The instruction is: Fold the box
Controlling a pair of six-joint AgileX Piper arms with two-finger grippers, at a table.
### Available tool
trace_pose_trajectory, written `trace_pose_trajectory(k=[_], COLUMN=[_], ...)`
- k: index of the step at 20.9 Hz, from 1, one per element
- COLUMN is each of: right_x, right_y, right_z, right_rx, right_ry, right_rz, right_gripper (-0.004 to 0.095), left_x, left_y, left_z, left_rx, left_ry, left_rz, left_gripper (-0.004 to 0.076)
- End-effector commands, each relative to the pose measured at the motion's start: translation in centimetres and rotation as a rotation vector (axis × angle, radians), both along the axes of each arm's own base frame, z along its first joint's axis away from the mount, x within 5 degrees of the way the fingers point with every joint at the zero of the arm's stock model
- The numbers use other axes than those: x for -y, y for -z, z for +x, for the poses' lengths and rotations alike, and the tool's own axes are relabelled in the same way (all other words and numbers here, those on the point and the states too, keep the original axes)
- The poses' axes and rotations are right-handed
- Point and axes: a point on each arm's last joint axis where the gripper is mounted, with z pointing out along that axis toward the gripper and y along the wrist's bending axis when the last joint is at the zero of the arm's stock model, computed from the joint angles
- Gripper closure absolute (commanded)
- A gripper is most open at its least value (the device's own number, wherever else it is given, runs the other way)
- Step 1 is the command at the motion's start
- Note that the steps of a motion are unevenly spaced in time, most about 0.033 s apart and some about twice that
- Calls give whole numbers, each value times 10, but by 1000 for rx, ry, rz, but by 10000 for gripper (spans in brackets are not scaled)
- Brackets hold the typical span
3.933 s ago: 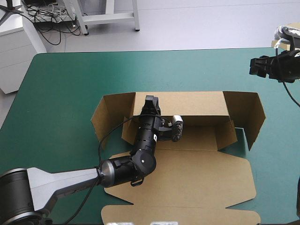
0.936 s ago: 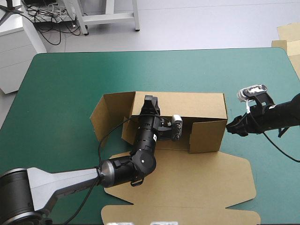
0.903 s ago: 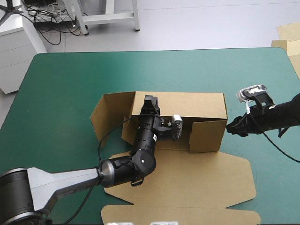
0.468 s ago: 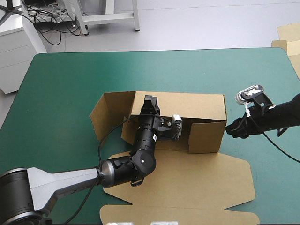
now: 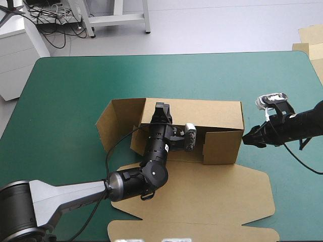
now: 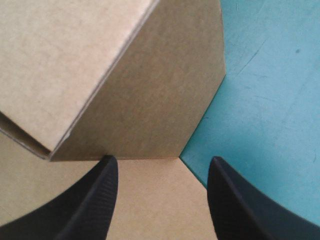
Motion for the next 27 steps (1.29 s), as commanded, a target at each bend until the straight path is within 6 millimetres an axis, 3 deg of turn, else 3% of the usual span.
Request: trace_pose_trajectory(k=[1, 10, 20, 27], right_x=[-10, -10, -3, -7], right_y=[-17, -17, -11, -16], right_z=[-4, -4, -6, -1], right_rx=[-46, -147, 38, 183], right_ry=[99, 253, -70, -197], right_rz=[167, 237, -12, -22], right_gripper=[401, 400, 401, 401], left_x=[8, 8, 8, 8], left_y=[-12, -12, -12, -12], left_z=[-8, -8, -8, -8], left_rx=[19, 19, 18, 17], left_ry=[91, 91, 93, 94], left_rz=[-33, -33, -33, -33], left_gripper=[734, 734, 734, 734])
